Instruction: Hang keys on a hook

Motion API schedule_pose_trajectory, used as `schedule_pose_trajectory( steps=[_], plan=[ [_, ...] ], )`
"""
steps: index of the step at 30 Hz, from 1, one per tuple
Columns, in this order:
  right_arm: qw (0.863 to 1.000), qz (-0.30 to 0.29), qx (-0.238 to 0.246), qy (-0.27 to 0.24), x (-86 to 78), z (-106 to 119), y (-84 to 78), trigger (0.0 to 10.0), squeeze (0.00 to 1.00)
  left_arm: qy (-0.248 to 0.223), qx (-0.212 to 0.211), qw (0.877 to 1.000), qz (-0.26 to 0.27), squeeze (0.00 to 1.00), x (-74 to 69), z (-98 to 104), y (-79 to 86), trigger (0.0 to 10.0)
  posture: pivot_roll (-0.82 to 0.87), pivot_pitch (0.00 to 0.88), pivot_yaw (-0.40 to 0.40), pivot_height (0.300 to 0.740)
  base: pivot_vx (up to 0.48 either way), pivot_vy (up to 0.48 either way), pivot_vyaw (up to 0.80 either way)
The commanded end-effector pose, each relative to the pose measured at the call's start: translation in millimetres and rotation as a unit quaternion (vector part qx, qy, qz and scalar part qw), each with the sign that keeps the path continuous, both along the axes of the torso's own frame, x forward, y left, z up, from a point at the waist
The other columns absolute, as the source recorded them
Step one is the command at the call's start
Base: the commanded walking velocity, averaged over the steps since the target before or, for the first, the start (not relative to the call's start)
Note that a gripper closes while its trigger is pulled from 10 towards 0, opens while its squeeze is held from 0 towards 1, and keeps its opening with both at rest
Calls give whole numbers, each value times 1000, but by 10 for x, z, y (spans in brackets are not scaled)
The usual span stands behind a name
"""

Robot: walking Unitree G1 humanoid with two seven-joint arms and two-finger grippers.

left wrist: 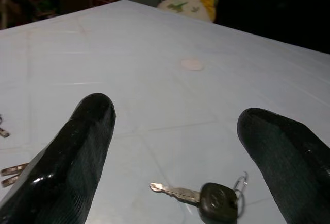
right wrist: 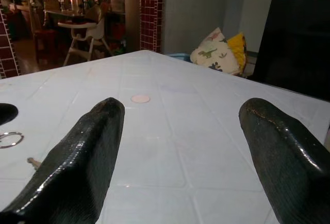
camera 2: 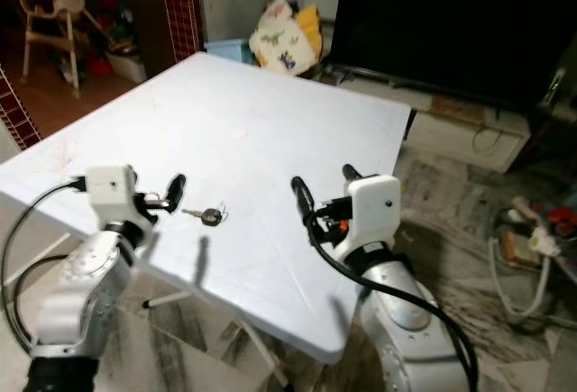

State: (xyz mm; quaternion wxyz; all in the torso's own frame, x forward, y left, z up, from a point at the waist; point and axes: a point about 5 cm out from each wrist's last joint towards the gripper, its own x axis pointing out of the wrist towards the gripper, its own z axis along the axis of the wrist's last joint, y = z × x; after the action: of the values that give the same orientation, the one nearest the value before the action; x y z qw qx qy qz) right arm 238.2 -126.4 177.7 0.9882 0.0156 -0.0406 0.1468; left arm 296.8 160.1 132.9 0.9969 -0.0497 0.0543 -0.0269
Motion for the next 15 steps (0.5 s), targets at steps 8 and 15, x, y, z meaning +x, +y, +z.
schedule_pose_trajectory(
  steps=[8, 15],
  plan=[
    [1000, 5, 8, -6, 6, 44, 20, 10000, 0, 6, 18, 999, 32, 0, 2, 5, 92, 10000, 28, 0, -40, 740, 0, 0, 0],
    [1000, -3, 8, -13, 52, 60, 11, 10000, 0, 8, 32, 999, 30, 0, 1, 11, 108, 10000, 40, 0, -39, 740, 0, 0, 629]
  ],
)
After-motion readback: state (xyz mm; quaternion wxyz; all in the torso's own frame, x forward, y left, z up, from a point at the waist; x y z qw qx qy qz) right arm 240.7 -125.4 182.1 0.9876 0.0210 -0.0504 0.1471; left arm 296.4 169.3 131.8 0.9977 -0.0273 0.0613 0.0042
